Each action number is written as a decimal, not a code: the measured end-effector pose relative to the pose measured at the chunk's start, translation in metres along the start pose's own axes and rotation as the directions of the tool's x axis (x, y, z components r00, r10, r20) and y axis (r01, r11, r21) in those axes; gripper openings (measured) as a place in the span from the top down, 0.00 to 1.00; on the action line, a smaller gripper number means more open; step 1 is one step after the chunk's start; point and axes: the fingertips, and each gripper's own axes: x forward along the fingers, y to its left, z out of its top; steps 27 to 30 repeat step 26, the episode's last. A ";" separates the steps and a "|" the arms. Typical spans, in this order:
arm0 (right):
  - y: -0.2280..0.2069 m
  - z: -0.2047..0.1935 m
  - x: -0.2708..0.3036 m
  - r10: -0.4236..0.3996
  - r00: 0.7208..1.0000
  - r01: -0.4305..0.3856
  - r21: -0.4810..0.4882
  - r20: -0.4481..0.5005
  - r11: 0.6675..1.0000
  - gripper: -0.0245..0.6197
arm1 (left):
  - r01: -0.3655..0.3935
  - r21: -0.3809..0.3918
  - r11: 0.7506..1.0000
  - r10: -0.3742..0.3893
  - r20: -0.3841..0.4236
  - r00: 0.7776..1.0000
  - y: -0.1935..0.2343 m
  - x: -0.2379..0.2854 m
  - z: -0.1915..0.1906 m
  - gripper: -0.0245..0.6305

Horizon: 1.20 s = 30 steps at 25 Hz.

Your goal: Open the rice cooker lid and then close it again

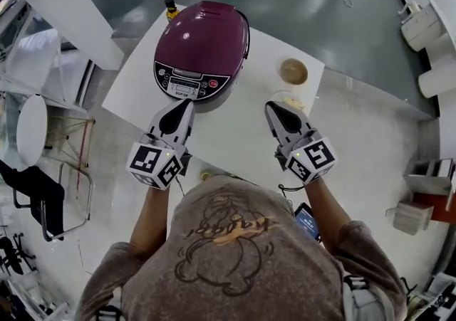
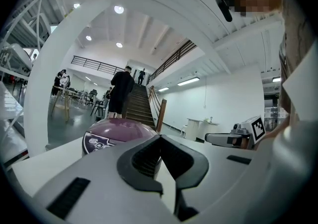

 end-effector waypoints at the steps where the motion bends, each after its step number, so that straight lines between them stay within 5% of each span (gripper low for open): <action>1: 0.001 0.000 0.000 0.002 1.000 -0.002 -0.003 0.000 1.000 0.97 | 0.001 -0.005 1.000 -0.001 -0.001 1.000 -0.001 0.000 -0.001 0.93; 30: 0.029 -0.004 0.013 0.092 0.994 -0.095 -0.047 -0.061 0.994 0.97 | -0.029 -0.043 0.999 0.028 -0.035 0.999 -0.008 -0.011 -0.012 0.93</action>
